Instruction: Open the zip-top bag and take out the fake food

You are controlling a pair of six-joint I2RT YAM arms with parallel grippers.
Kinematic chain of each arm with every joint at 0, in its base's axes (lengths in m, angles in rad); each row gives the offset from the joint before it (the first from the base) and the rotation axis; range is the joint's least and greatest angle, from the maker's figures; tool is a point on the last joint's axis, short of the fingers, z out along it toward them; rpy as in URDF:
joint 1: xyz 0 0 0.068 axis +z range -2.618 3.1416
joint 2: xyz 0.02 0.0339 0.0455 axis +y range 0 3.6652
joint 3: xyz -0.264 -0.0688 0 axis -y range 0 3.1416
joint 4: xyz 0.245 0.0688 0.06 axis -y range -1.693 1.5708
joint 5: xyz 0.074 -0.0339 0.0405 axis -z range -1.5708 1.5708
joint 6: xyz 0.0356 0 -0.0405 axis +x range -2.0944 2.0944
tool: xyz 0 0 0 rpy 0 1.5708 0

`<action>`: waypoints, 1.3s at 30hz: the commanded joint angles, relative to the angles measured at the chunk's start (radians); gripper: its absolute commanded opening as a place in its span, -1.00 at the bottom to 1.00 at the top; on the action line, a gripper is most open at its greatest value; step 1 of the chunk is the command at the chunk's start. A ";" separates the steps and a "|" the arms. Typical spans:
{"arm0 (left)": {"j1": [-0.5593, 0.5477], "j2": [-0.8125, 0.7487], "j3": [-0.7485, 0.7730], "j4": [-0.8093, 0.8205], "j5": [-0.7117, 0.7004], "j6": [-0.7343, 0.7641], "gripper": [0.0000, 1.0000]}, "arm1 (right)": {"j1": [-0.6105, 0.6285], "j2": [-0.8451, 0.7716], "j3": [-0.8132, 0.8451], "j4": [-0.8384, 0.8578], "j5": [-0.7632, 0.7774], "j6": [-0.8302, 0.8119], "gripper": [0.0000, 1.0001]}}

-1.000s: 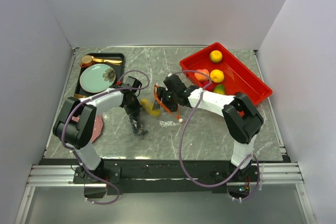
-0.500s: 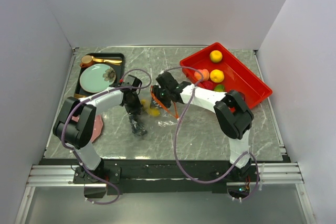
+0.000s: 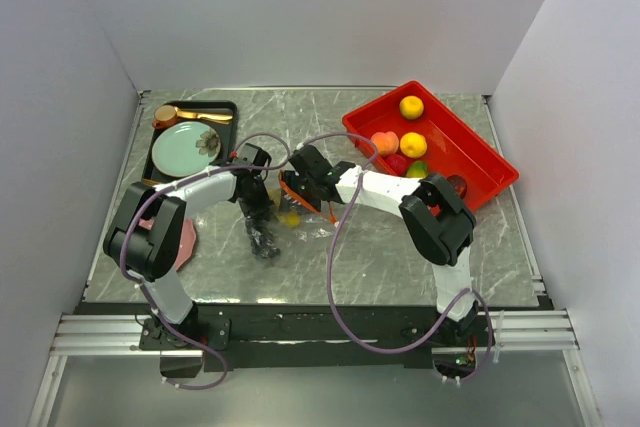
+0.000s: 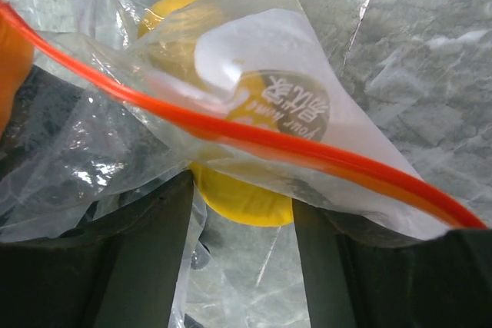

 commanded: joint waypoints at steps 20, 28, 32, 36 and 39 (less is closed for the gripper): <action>0.005 0.019 0.028 -0.039 -0.116 -0.024 -0.98 | -0.004 -0.107 -0.072 -0.071 0.039 0.006 -0.60; 0.005 0.005 0.009 0.015 -0.049 0.002 -0.98 | -0.006 -0.120 -0.098 -0.017 -0.016 0.011 -0.34; 0.004 -0.001 0.014 0.013 -0.044 0.008 -0.99 | -0.004 -0.134 -0.065 -0.020 0.007 0.016 -0.21; 0.004 -0.006 0.009 0.017 -0.030 0.011 -0.98 | -0.006 -0.128 -0.020 -0.045 0.038 0.006 -0.18; 0.004 -0.006 0.009 0.017 -0.023 0.014 -0.98 | -0.004 -0.111 0.018 -0.056 0.036 0.008 -0.18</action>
